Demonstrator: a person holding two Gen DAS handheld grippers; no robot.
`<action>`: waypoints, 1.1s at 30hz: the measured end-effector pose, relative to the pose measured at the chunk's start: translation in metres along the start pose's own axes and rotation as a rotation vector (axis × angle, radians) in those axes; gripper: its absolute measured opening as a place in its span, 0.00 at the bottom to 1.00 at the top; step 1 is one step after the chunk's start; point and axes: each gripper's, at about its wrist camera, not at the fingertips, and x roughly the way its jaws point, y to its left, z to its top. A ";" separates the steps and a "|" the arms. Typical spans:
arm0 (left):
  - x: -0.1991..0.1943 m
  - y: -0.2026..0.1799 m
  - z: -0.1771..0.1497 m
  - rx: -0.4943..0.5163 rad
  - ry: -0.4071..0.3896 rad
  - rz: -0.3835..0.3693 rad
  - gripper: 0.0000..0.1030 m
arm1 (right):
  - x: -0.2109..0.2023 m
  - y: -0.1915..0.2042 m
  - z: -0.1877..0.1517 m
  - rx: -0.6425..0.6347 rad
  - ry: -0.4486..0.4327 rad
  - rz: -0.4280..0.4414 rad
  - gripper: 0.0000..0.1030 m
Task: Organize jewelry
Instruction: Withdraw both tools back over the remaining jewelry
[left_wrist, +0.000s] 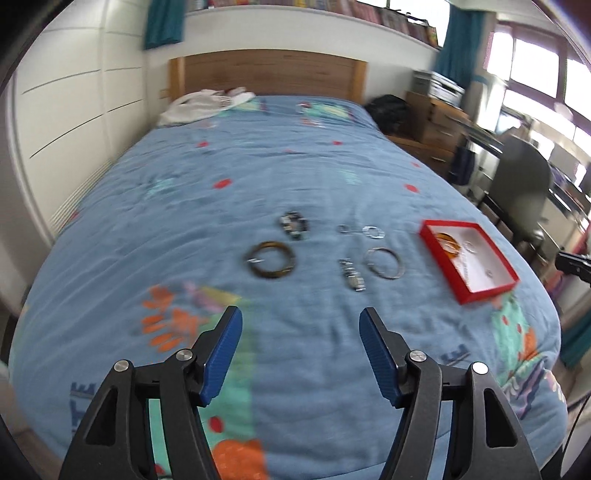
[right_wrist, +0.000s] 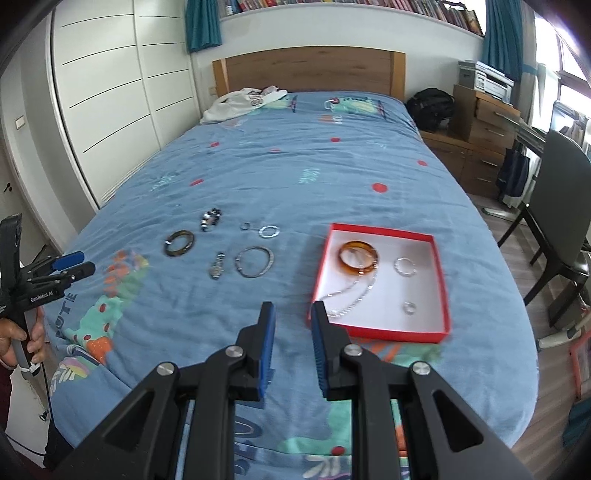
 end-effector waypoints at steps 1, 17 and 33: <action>-0.001 0.007 -0.002 -0.014 -0.002 0.008 0.67 | 0.003 0.005 0.000 -0.001 0.002 0.004 0.19; 0.046 0.046 -0.013 -0.075 0.063 0.068 0.73 | 0.073 0.028 0.009 0.028 0.032 0.049 0.19; 0.108 0.059 -0.017 -0.093 0.139 0.082 0.77 | 0.146 0.038 0.000 0.066 0.106 0.082 0.19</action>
